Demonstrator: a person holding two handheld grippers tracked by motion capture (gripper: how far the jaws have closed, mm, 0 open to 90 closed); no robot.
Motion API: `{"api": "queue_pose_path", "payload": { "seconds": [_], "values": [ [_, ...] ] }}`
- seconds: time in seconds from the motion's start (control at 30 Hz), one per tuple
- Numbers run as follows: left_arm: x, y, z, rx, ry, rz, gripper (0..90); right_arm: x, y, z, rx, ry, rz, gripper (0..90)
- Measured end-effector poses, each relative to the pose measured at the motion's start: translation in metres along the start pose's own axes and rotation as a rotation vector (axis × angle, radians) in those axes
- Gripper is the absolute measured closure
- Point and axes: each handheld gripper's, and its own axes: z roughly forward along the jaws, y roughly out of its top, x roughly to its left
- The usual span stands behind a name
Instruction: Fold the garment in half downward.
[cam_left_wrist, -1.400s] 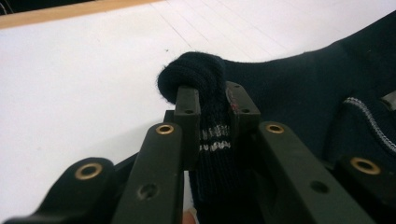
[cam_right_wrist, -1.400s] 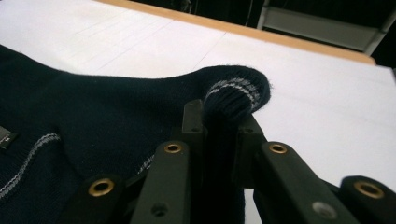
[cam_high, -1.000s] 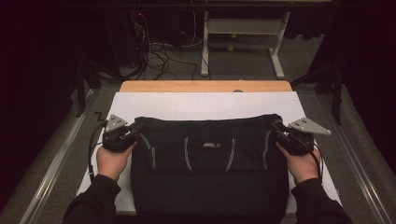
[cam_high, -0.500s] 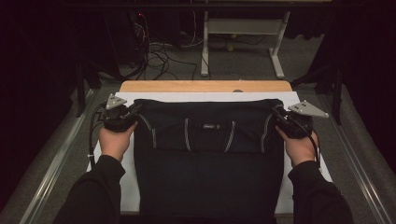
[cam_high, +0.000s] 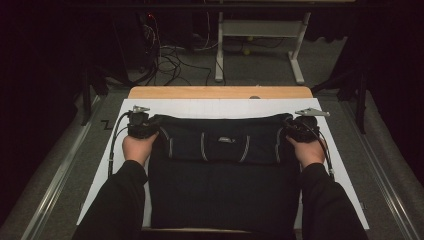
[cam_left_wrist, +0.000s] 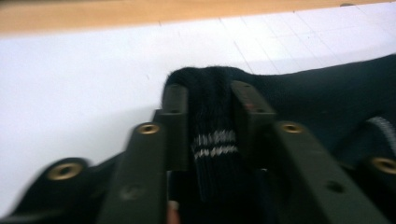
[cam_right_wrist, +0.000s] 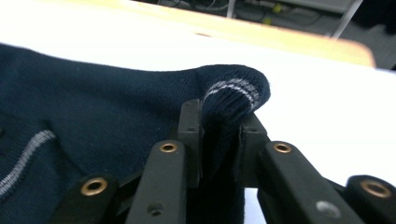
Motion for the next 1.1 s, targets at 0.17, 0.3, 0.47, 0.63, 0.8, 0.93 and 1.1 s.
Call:
{"api": "queue_pose_path", "payload": {
  "seconds": [0.17,0.3,0.47,0.63,0.8,0.93,1.1],
  "values": [
    [0.007,-0.006,-0.004,0.028,0.005,-0.063,43.1,-0.004,-0.003,0.002,0.038,0.014,0.037,48.1],
    [0.005,-0.01,-0.021,0.002,0.0,-0.056,33.6,-0.005,-0.007,-0.014,0.011,0.026,0.055,38.8],
    [-0.019,-0.025,-0.031,0.034,-0.135,0.031,32.1,0.005,-0.017,-0.034,-0.023,0.071,0.012,37.7],
    [-0.047,-0.049,-0.023,0.139,-0.212,0.122,37.1,0.033,-0.042,-0.034,0.057,0.15,-0.063,37.8],
    [-0.05,-0.063,-0.016,0.185,-0.191,0.145,46.6,0.042,-0.063,-0.03,0.139,0.123,-0.086,44.1],
    [-0.046,-0.065,-0.015,0.177,-0.192,0.145,57.3,0.042,-0.068,-0.03,0.163,0.128,-0.068,53.4],
    [-0.048,-0.067,-0.016,0.153,-0.201,0.154,71.3,0.048,-0.067,-0.03,0.155,0.124,-0.103,76.8]
  ]
}}
